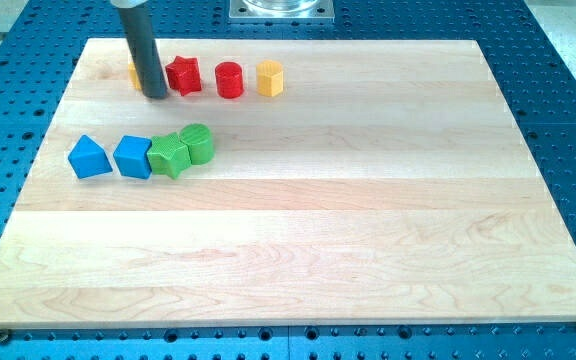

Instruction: Slightly move the hexagon downwards

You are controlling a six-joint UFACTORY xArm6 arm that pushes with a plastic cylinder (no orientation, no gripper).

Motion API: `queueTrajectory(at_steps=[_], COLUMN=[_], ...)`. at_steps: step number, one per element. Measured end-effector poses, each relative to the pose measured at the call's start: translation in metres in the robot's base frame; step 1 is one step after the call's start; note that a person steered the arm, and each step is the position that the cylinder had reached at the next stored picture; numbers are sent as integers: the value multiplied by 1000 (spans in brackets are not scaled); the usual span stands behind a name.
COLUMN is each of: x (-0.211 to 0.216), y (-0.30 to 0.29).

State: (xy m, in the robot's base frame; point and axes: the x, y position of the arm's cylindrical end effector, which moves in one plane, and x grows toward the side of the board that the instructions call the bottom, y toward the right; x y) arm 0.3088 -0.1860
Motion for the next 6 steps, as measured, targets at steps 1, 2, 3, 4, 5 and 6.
queueTrajectory(at_steps=[1,2,3,4,5,6], x=[38,45,40,-46,-67,-39], y=[28,125,224,217,183,146])
